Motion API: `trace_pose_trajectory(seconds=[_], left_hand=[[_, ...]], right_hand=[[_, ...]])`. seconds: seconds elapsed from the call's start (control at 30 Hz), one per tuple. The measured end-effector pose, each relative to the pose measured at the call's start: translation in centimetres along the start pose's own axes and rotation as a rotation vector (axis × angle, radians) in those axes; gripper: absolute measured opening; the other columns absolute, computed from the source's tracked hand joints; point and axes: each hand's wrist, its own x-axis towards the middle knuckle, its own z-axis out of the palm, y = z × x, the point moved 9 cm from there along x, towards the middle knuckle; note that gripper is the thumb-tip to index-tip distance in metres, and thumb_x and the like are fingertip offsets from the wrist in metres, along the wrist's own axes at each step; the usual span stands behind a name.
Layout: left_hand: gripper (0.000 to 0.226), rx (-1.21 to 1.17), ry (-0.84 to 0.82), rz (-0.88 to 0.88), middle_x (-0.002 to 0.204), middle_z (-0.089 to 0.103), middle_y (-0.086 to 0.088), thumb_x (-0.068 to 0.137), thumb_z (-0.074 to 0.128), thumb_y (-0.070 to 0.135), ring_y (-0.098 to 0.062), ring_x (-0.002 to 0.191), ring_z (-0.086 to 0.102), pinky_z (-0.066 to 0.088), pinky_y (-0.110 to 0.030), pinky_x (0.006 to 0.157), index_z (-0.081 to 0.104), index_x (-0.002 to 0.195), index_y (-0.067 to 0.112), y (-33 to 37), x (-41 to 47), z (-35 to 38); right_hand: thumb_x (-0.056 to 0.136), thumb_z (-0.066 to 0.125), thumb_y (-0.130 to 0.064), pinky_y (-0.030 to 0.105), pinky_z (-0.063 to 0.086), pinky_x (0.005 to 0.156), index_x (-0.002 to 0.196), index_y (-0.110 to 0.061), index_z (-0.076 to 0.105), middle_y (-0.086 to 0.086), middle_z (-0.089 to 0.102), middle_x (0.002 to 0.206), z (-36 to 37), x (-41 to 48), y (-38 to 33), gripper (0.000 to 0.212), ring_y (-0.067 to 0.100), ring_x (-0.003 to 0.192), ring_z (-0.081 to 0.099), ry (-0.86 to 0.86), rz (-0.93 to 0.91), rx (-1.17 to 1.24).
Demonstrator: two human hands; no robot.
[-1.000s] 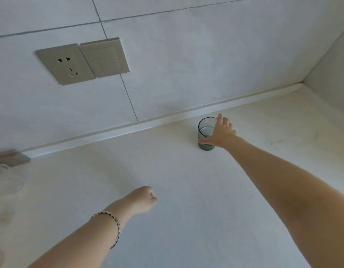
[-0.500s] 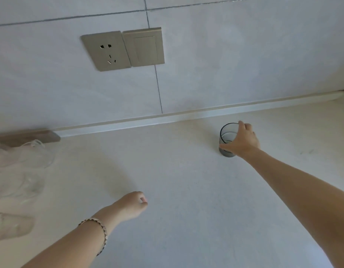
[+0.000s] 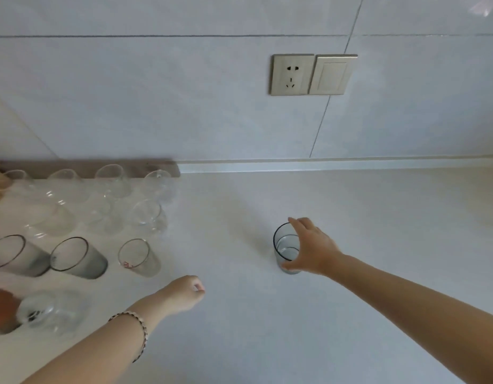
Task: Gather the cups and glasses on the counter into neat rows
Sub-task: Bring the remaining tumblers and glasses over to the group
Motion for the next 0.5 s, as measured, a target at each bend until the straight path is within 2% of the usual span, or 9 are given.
trace_pose_trajectory(seconds=[0.17, 0.27, 0.37, 0.43, 0.5], left_hand=[[0.007, 0.079, -0.030, 0.054, 0.098, 0.054, 0.003, 0.092, 0.042, 0.028, -0.014, 0.088, 0.054, 0.044, -0.025, 0.078, 0.048, 0.093, 0.026, -9.6, -3.9, -2.2], [0.007, 0.125, -0.012, 0.075, 0.109, 0.056, 0.001, 0.092, 0.041, 0.026, -0.014, 0.093, 0.051, 0.042, -0.025, 0.080, 0.047, 0.094, 0.025, -14.6, -6.2, -4.0], [0.010, 0.122, -0.008, 0.089, 0.093, 0.049, 0.004, 0.094, 0.038, 0.021, -0.013, 0.084, 0.049, 0.039, -0.023, 0.073, 0.046, 0.088, 0.022, -18.6, -8.3, -5.7], [0.024, 0.102, -0.008, 0.084, 0.071, 0.040, 0.004, 0.092, 0.036, 0.017, -0.010, 0.062, 0.039, 0.030, -0.021, 0.056, 0.039, 0.068, 0.023, -20.6, -9.3, -6.5], [0.031, 0.077, 0.013, 0.065, 0.063, 0.030, 0.003, 0.089, 0.035, 0.015, -0.011, 0.055, 0.029, 0.022, -0.023, 0.051, 0.028, 0.059, 0.022, -22.8, -9.9, -7.1]], right_hand=[[0.068, 0.075, -0.046, 0.031, 0.038, 0.105, 0.150, -0.024, 0.014, -0.007, 0.025, 0.150, 6.1, -2.8, -12.0, 0.104, 0.019, 0.133, 0.039, -0.038, -0.083, -0.072], [0.068, 0.074, -0.047, 0.030, 0.038, 0.105, 0.150, -0.023, 0.013, -0.007, 0.024, 0.150, 9.3, -3.7, -17.6, 0.105, 0.019, 0.133, 0.039, -0.050, -0.089, -0.062], [0.068, 0.075, -0.046, 0.030, 0.039, 0.105, 0.150, -0.022, 0.013, -0.005, 0.025, 0.150, 11.4, -4.0, -22.2, 0.105, 0.019, 0.133, 0.038, -0.039, -0.096, -0.050], [0.068, 0.076, -0.045, 0.030, 0.040, 0.104, 0.150, -0.021, 0.014, -0.004, 0.026, 0.148, 12.5, -4.0, -24.3, 0.105, 0.020, 0.131, 0.040, -0.016, -0.070, -0.029], [0.067, 0.076, -0.044, 0.031, 0.041, 0.103, 0.150, -0.021, 0.015, -0.003, 0.028, 0.147, 13.8, -4.1, -26.1, 0.105, 0.022, 0.129, 0.042, -0.003, -0.044, -0.005]])
